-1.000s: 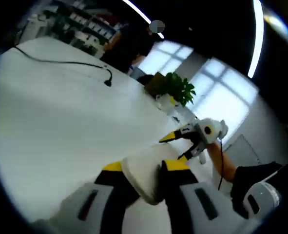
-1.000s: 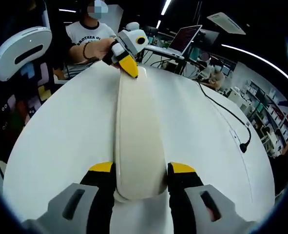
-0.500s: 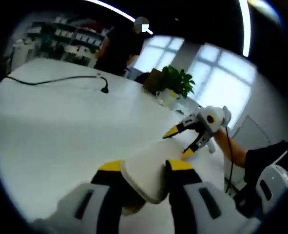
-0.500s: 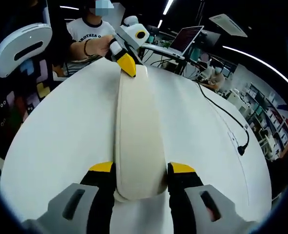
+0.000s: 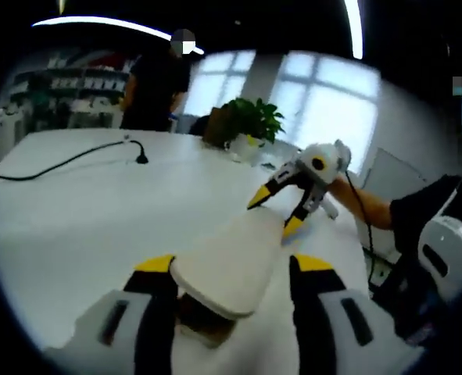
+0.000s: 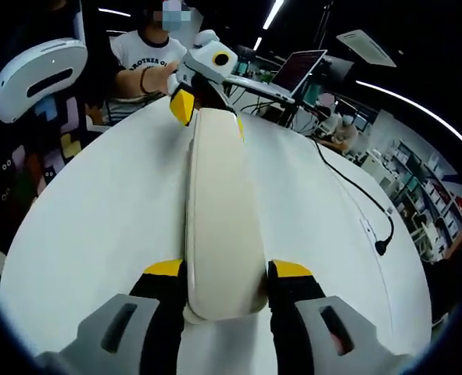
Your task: Arrange the utensils inside the cutlery case until each visible utensil rests in its matching compartment.
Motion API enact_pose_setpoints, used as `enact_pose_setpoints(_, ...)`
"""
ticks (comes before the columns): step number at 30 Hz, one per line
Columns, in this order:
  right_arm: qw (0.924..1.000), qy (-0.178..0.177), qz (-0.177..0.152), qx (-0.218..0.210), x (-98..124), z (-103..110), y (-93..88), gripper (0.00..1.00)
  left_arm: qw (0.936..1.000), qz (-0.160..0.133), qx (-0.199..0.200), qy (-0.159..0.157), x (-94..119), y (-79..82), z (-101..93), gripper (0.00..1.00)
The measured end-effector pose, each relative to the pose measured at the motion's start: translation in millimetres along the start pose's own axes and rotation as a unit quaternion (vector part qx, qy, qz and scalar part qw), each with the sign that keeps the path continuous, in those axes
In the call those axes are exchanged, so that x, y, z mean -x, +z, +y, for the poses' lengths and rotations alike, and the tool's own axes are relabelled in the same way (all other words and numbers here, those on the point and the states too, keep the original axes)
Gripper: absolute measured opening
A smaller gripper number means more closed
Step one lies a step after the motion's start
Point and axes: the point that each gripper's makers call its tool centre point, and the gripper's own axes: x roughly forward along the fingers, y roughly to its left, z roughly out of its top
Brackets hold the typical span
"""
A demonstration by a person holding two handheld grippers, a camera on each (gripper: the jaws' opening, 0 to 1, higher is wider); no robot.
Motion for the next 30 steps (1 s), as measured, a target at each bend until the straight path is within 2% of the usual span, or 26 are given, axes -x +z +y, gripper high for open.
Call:
enact_pose_setpoints(5, 0.9999, 0.005, -0.003, 0.013, 1, 2, 4.6, 0.41, 0.9991, 0.025, -0.029, 0.018, 0, -9.5, 6.9, 0.61)
enact_pose_setpoints(6, 0.9998, 0.006, -0.009, 0.015, 1, 1, 7.6, 0.36, 0.9989, 0.029, -0.032, 0.016, 0, -11.0, 6.8, 0.61)
enact_pose_setpoints(7, 0.9983, -0.020, -0.055, 0.004, 2, -6, 23.5, 0.18, 0.9988, 0.033, -0.034, 0.013, 0, -12.6, 5.9, 0.61)
enact_pose_setpoints(8, 0.9971, -0.035, -0.068, 0.000, 10, -11, 29.5, 0.12, 0.9986, 0.039, -0.035, 0.009, -1, -14.8, 4.3, 0.62)
enact_pose_setpoints(9, 0.9984, -0.028, -0.048, 0.004, 16, -13, 26.1, 0.11, 0.9984, 0.042, -0.037, 0.008, -1, -15.8, 3.9, 0.62)
enact_pose_setpoints(10, 0.9986, -0.031, -0.043, 0.005, 17, -15, 26.3, 0.10, 0.9981, 0.046, -0.039, 0.009, -2, -17.4, 4.1, 0.63)
enact_pose_setpoints(11, 0.9990, -0.027, -0.027, 0.024, 17, -16, 22.6, 0.09, 0.9975, 0.054, -0.043, 0.014, -3, -19.6, 6.5, 0.64)
enact_pose_setpoints(13, 0.9997, 0.007, -0.019, 0.010, 11, -5, 17.8, 0.09, 0.9953, 0.070, -0.065, 0.014, -3, -22.2, 7.9, 0.64)
enact_pose_setpoints(14, 0.9997, 0.004, -0.020, 0.012, 9, -6, 17.2, 0.09, 0.9945, 0.081, -0.065, 0.013, -3, -24.8, 7.8, 0.64)
enact_pose_setpoints(15, 0.9998, 0.017, -0.007, 0.006, 7, -1, 11.1, 0.09, 0.9942, 0.085, -0.066, 0.011, -4, -25.8, 7.7, 0.64)
enact_pose_setpoints(20, 0.9998, 0.010, -0.016, -0.001, 6, -2, 11.4, 0.09, 0.9931, 0.087, -0.078, 0.010, -2, -27.2, 7.2, 0.63)
enact_pose_setpoints(24, 0.9996, -0.003, -0.008, 0.027, 8, -4, 13.8, 0.07, 0.9917, 0.095, -0.086, 0.011, -2, -28.4, 8.6, 0.63)
enact_pose_setpoints(30, 0.9992, -0.011, 0.000, 0.040, 8, -5, 12.0, 0.05, 0.9922, 0.095, -0.080, 0.013, -2, -27.0, 10.8, 0.62)
